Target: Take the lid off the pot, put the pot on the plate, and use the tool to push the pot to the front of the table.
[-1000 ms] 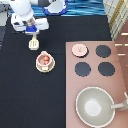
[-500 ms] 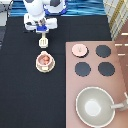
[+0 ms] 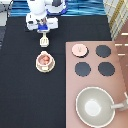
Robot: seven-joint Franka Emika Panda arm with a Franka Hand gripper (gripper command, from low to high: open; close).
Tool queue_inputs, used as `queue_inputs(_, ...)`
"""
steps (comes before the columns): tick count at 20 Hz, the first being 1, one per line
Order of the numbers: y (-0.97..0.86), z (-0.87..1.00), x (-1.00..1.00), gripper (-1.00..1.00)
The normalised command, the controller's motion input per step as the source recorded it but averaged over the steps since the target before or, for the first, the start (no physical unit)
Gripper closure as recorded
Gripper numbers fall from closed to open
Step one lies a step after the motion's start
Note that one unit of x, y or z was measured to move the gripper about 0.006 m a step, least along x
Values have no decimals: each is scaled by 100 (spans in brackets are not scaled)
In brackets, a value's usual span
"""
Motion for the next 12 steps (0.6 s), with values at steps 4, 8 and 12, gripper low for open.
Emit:
queue_inputs(4, -5, -35, 87, 100)
queue_inputs(8, 0, -15, 87, 100)
queue_inputs(12, 2, 5, 91, 100)
